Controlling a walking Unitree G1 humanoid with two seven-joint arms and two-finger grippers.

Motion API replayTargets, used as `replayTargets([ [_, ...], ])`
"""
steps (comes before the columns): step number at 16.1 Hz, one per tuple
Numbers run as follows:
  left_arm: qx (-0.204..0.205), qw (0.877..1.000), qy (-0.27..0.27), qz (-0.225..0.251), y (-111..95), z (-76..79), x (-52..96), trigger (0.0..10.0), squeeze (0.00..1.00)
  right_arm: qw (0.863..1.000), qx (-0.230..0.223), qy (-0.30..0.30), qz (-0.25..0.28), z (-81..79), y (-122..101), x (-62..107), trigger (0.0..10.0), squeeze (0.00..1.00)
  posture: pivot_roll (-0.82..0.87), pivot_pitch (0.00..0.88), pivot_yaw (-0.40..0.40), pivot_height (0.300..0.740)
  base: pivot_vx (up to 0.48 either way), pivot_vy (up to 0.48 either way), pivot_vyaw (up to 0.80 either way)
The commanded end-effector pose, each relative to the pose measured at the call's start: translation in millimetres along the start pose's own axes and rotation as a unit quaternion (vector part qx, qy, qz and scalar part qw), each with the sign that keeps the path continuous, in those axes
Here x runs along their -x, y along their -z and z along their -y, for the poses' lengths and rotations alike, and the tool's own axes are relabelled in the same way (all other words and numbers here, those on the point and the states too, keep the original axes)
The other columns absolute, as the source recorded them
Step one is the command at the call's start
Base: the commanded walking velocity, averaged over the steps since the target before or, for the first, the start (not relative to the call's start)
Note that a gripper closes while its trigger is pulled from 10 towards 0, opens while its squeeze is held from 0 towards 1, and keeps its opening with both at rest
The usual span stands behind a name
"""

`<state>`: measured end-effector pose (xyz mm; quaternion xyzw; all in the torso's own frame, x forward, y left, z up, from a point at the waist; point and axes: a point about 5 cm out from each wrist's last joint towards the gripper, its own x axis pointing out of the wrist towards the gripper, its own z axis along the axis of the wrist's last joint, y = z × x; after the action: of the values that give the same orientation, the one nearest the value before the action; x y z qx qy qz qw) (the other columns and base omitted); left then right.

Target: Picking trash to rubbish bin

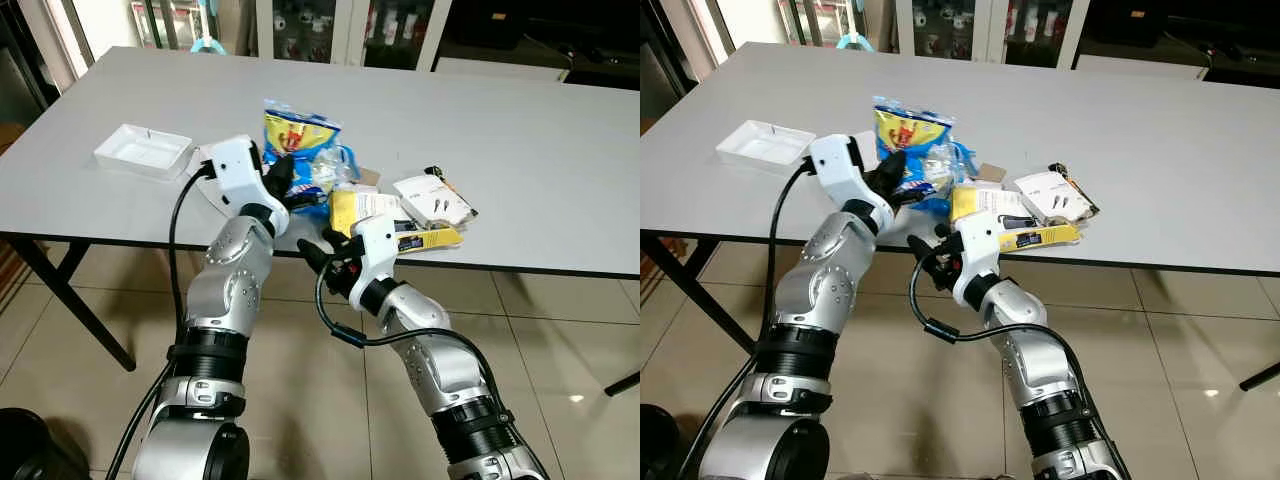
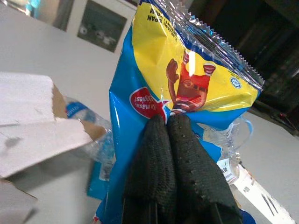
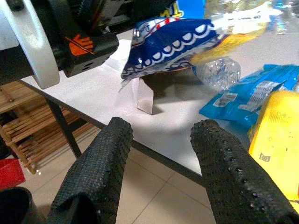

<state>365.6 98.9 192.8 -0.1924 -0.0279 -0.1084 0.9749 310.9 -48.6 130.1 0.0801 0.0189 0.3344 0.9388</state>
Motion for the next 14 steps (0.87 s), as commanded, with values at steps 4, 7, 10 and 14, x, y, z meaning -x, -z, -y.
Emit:
replayTargets([
  [4,-0.168,0.984,-0.033,0.058,-9,-10.3,5.9,10.0,0.0,0.995,0.0,0.083,0.052,21.7,-17,-1.7,10.0,0.0,0.01,0.001,-0.061,0.74,0.0,0.0,0.0],
  [7,-0.218,0.971,-0.055,0.087,-15,-22.5,12.1,10.0,0.0,0.978,0.003,0.173,0.116,44.3,-39,3.8,10.0,0.0,0.01,0.0,-0.057,0.74,0.0,0.0,0.0],
  [10,-0.273,0.952,-0.054,0.125,-20,-23.6,22.3,10.0,0.0,0.97,0.019,0.2,0.137,49.5,-46,7.0,10.0,0.0,0.02,0.003,-0.059,0.74,0.0,0.0,0.0],
  [14,-0.285,0.949,-0.069,0.111,-5,-33.3,31.7,10.0,0.0,0.951,0.039,0.269,0.147,67.0,-45,17.6,10.0,0.0,0.01,0.005,-0.061,0.74,0.0,0.0,0.0],
])
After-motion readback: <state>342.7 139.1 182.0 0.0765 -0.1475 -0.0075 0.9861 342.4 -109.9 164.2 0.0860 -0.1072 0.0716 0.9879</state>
